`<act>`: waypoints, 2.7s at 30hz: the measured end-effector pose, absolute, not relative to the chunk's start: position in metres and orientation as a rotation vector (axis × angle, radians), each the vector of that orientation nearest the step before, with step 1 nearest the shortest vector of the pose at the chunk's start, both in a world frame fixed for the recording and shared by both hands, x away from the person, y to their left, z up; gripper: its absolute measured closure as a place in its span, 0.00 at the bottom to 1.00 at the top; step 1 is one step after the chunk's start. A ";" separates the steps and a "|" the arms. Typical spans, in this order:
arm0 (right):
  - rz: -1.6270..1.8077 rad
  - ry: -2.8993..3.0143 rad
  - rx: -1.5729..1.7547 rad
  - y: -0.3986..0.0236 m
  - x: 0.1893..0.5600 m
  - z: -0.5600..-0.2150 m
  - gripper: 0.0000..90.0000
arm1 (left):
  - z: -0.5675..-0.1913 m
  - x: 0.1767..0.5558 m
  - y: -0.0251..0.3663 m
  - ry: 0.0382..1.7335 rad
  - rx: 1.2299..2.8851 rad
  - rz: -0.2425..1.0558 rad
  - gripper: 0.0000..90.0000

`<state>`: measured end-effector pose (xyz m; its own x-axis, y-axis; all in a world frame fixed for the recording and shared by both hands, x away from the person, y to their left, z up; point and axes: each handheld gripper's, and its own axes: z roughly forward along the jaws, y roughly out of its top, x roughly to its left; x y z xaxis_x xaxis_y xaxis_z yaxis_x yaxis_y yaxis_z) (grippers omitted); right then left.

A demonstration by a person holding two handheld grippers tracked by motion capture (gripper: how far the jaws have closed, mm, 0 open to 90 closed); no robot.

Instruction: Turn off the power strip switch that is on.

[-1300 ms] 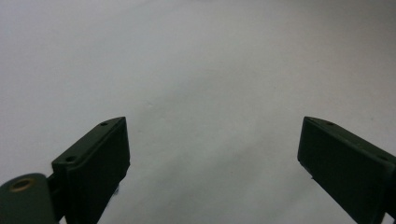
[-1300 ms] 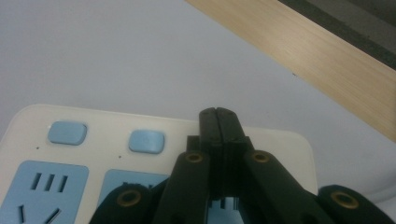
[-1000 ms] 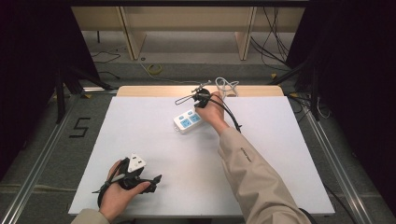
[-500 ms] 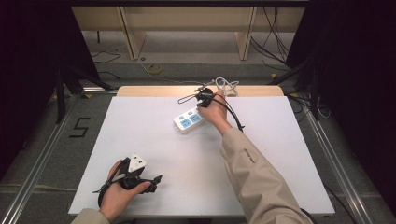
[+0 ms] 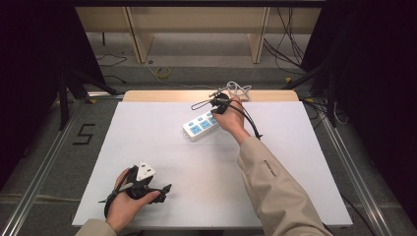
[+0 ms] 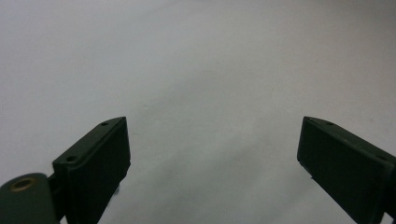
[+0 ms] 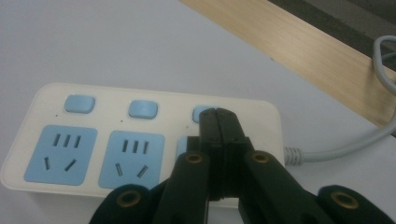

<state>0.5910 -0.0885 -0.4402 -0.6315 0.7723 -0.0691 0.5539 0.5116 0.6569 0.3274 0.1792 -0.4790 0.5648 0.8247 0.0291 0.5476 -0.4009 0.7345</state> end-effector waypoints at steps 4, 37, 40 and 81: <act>0.849 2.410 1.102 -0.092 0.587 -0.439 1.00 | -0.479 0.328 0.179 1.091 2.111 0.516 0.10; 0.837 2.473 1.113 -0.121 0.554 -0.434 1.00 | -0.479 0.327 0.176 1.105 2.096 0.521 0.10; 0.837 2.478 1.114 -0.123 0.550 -0.433 1.00 | -0.479 0.327 0.176 1.105 2.095 0.522 0.10; 0.801 2.527 1.104 -0.157 0.505 -0.442 1.00 | -0.479 0.327 0.178 1.106 2.103 0.529 0.10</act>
